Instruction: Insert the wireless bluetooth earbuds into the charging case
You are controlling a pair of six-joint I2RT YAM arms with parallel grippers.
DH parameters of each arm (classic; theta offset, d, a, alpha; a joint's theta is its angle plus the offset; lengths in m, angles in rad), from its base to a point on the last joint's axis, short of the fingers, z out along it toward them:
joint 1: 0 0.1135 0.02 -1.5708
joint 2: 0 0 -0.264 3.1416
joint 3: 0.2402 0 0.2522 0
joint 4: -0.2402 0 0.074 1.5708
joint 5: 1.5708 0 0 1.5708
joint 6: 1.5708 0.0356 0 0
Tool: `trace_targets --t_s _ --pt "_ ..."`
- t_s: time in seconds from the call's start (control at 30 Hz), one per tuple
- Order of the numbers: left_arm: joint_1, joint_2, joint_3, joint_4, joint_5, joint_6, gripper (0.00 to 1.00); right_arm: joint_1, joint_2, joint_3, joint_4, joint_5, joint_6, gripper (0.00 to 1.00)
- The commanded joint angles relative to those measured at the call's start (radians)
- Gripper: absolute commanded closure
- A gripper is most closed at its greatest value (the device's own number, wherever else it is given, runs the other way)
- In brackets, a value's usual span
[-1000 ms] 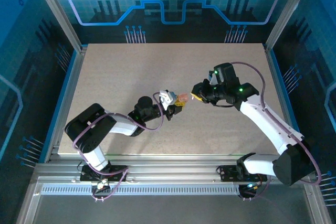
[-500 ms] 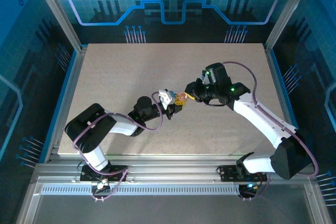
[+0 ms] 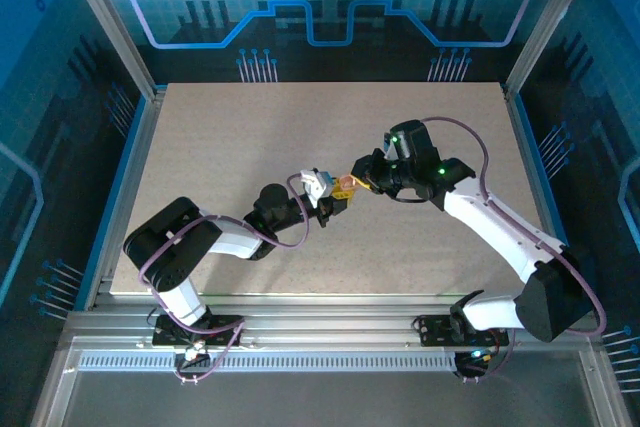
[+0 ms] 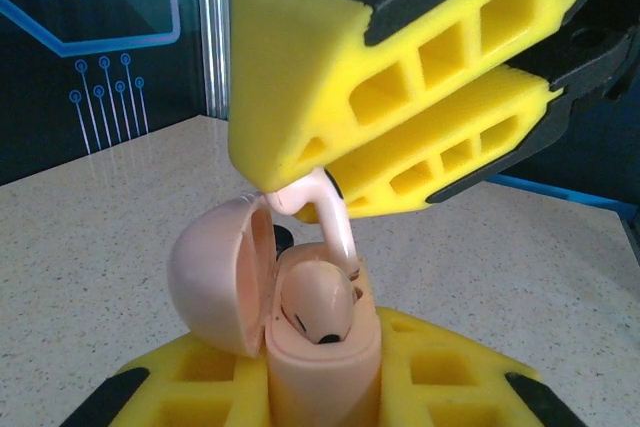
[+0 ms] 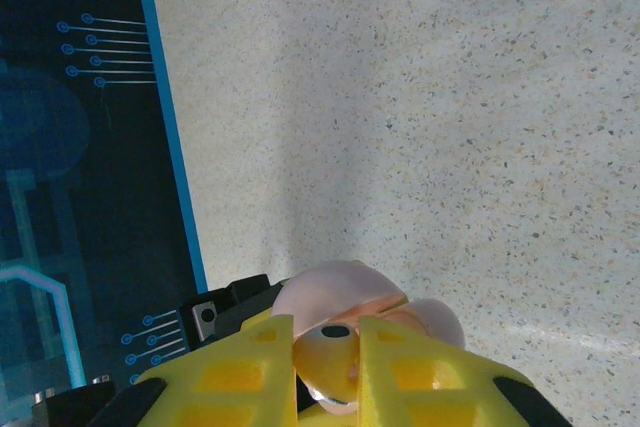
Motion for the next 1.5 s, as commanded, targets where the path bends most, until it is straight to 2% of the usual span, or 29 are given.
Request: trace_targets --t_s 0.0,0.43,0.7,1.13,1.47 --pt "-0.009 0.001 0.014 0.087 -0.018 -0.016 0.81 0.022 0.005 -0.02 -0.003 0.006 0.014 0.81" --pt "-0.008 0.004 0.012 0.109 -0.036 -0.022 0.81 0.034 -0.021 -0.057 0.011 0.004 0.047 0.81" --pt "-0.009 0.002 0.01 0.109 -0.03 -0.023 0.81 0.032 -0.056 -0.005 -0.079 0.065 0.018 0.6" --pt "-0.008 -0.018 0.007 0.109 -0.014 -0.03 0.81 0.023 -0.174 0.015 -0.124 0.153 -0.109 0.52" --pt "-0.008 -0.065 -0.003 0.062 -0.006 -0.048 0.81 -0.013 -0.33 -0.073 -0.078 0.198 -0.204 0.5"
